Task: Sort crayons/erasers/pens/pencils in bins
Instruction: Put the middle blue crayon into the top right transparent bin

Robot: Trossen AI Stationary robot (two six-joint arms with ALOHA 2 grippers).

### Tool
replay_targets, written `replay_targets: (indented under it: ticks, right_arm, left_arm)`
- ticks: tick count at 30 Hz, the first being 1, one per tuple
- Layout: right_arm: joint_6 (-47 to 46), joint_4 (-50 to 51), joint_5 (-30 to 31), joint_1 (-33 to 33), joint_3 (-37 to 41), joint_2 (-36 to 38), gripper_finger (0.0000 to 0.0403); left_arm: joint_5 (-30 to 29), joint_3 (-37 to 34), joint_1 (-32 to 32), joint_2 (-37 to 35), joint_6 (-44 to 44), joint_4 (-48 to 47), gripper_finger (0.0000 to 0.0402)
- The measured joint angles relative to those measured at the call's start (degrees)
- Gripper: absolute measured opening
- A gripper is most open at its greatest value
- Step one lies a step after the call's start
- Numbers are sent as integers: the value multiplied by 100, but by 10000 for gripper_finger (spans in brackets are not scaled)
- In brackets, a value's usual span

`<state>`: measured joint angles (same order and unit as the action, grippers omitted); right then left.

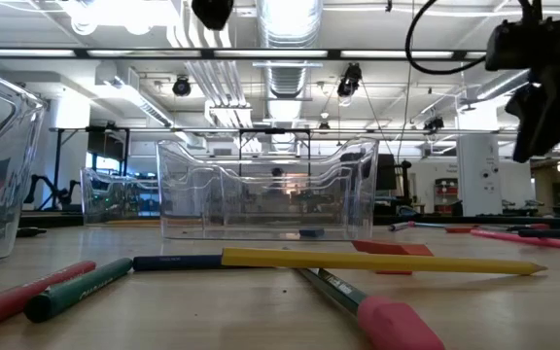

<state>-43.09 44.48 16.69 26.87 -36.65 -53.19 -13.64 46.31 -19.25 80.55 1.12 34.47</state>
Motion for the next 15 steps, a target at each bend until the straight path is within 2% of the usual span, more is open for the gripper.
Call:
replay_targets:
  ticks: [3,7,12,15]
  right_arm:
    - [24,7,-251,1,69,-40,250]
    - [26,18,-322,0,145,-104,250]
    - [24,11,-322,0,253,-142,250]
    - [23,-40,-319,0,376,-140,250]
  left_arm:
    - [231,-92,161,51,45,247,165]
    - [241,-12,191,156,25,270,225]
    - [-393,20,190,168,-18,282,305]
    - [-662,16,191,169,-5,353,336]
